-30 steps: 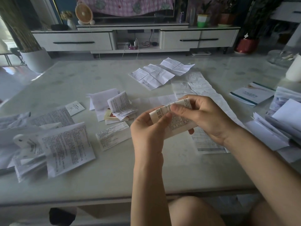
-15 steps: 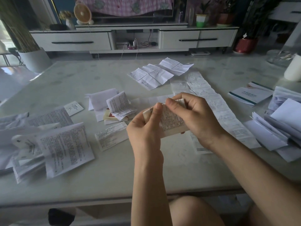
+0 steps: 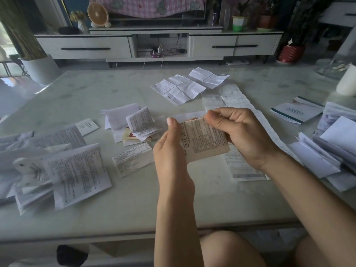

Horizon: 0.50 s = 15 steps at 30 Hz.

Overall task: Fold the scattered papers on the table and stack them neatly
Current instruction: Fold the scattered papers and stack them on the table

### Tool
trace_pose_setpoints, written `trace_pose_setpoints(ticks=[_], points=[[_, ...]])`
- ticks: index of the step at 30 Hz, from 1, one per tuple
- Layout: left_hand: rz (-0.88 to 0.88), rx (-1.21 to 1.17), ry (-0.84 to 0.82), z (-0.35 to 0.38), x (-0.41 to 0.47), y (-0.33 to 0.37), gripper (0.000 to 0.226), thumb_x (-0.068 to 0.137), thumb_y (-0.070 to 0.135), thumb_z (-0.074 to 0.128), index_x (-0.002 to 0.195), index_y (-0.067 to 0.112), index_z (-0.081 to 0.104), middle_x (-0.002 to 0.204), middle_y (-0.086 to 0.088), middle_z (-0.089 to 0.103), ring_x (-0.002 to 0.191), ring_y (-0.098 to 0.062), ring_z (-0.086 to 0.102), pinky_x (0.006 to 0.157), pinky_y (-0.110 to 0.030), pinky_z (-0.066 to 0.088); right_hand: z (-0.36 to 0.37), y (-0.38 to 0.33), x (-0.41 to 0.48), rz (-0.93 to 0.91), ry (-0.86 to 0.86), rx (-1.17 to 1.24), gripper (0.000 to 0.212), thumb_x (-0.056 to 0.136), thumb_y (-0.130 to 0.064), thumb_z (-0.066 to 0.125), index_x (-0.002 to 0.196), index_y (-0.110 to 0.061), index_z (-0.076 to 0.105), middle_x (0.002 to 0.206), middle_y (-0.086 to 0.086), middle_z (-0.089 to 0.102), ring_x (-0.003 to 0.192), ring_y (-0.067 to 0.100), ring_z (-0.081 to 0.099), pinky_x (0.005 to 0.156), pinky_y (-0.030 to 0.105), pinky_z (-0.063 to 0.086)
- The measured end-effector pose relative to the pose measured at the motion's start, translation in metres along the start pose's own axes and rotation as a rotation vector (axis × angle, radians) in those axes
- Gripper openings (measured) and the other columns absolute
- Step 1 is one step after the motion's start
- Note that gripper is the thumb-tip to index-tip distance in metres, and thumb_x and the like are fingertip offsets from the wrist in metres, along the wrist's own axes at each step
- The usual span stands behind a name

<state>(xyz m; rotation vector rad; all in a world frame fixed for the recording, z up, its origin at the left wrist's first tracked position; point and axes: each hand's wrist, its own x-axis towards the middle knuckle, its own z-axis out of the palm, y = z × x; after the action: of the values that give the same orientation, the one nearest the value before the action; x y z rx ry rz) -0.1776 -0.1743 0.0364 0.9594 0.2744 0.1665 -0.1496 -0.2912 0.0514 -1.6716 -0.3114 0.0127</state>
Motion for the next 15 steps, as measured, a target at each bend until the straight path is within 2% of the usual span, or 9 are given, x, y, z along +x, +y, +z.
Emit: trace_pose_setpoints(ticks=[2, 3, 5, 6, 8, 10, 11, 13, 15], points=[[0.027, 0.017, 0.018, 0.0, -0.001, 0.001, 0.047, 0.095, 0.036, 0.048, 0.058, 0.019, 0.071, 0.065, 0.007, 0.07, 0.059, -0.005, 0.064, 0.062, -0.022, 0.049, -0.003, -0.003, -0.001, 0.036, -0.074, -0.002, 0.03, 0.093, -0.017, 0.048, 0.098, 0.006, 0.066, 0.089, 0.027, 0.066, 0.076, 0.022, 0.061, 0.065, 0.028, 0.053], [0.054, 0.031, 0.028, 0.001, -0.002, 0.001, 0.044, 0.095, 0.036, 0.047, 0.062, 0.018, 0.07, 0.065, 0.006, 0.069, 0.061, -0.007, 0.064, 0.062, -0.022, 0.049, -0.003, -0.003, -0.001, 0.019, -0.068, -0.035, 0.029, 0.093, -0.017, 0.049, 0.096, 0.006, 0.066, 0.083, 0.027, 0.066, 0.068, 0.022, 0.062, 0.057, 0.028, 0.053], [0.131, 0.057, 0.068, 0.005, -0.004, -0.002, 0.043, 0.096, 0.034, 0.047, 0.06, 0.018, 0.064, 0.06, 0.004, 0.063, 0.061, -0.012, 0.058, 0.06, -0.025, 0.046, 0.001, -0.001, -0.001, -0.073, 0.054, -0.152, 0.024, 0.091, -0.017, 0.054, 0.085, 0.002, 0.067, 0.059, 0.011, 0.062, 0.041, 0.016, 0.057, 0.035, 0.021, 0.041], [0.177, 0.074, 0.1, 0.007, -0.004, -0.004, 0.044, 0.096, 0.032, 0.047, 0.057, 0.017, 0.059, 0.057, 0.004, 0.058, 0.059, -0.011, 0.052, 0.057, -0.025, 0.043, 0.004, 0.001, -0.001, -0.123, 0.127, -0.22, 0.02, 0.091, -0.017, 0.057, 0.08, -0.003, 0.067, 0.049, 0.002, 0.058, 0.032, 0.013, 0.052, 0.03, 0.017, 0.033], [0.248, 0.097, 0.178, 0.009, -0.002, -0.007, 0.043, 0.097, 0.03, 0.047, 0.056, 0.016, 0.052, 0.053, 0.006, 0.047, 0.056, -0.009, 0.042, 0.053, -0.023, 0.037, 0.013, 0.001, -0.001, -0.183, 0.206, -0.306, 0.018, 0.09, -0.018, 0.059, 0.074, -0.011, 0.065, 0.042, 0.002, 0.051, 0.024, 0.01, 0.044, 0.028, 0.014, 0.025], [0.282, 0.091, 0.231, 0.006, 0.001, -0.009, 0.043, 0.097, 0.03, 0.047, 0.056, 0.015, 0.049, 0.054, 0.004, 0.042, 0.057, -0.01, 0.037, 0.054, -0.025, 0.034, 0.019, 0.0, -0.001, -0.18, 0.223, -0.275, 0.021, 0.088, -0.021, 0.062, 0.072, -0.008, 0.063, 0.044, 0.011, 0.05, 0.023, 0.01, 0.039, 0.029, 0.012, 0.023], [0.285, 0.087, 0.248, 0.003, 0.002, -0.008, 0.044, 0.097, 0.03, 0.047, 0.056, 0.016, 0.049, 0.055, 0.004, 0.042, 0.058, -0.011, 0.037, 0.054, -0.026, 0.033, 0.021, 0.0, 0.0, -0.158, 0.226, -0.25, 0.023, 0.088, -0.022, 0.062, 0.071, -0.007, 0.062, 0.041, 0.007, 0.048, 0.023, 0.01, 0.037, 0.03, 0.012, 0.023], [0.263, 0.073, 0.278, 0.0, 0.004, -0.006, 0.046, 0.097, 0.03, 0.047, 0.053, 0.017, 0.048, 0.052, 0.006, 0.041, 0.054, -0.01, 0.036, 0.053, -0.025, 0.032, 0.023, 0.001, 0.001, -0.06, 0.206, -0.15, 0.025, 0.09, -0.024, 0.059, 0.069, -0.009, 0.063, 0.038, -0.004, 0.043, 0.024, 0.008, 0.034, 0.031, 0.011, 0.022], [0.211, 0.016, 0.297, 0.0, 0.004, -0.004, 0.048, 0.097, 0.029, 0.048, 0.05, 0.018, 0.049, 0.045, 0.012, 0.041, 0.047, -0.006, 0.037, 0.052, -0.023, 0.034, 0.025, 0.003, 0.003, 0.097, 0.151, 0.072, 0.026, 0.09, -0.024, 0.058, 0.07, -0.009, 0.063, 0.041, -0.004, 0.043, 0.03, 0.009, 0.032, 0.033, 0.013, 0.021]])
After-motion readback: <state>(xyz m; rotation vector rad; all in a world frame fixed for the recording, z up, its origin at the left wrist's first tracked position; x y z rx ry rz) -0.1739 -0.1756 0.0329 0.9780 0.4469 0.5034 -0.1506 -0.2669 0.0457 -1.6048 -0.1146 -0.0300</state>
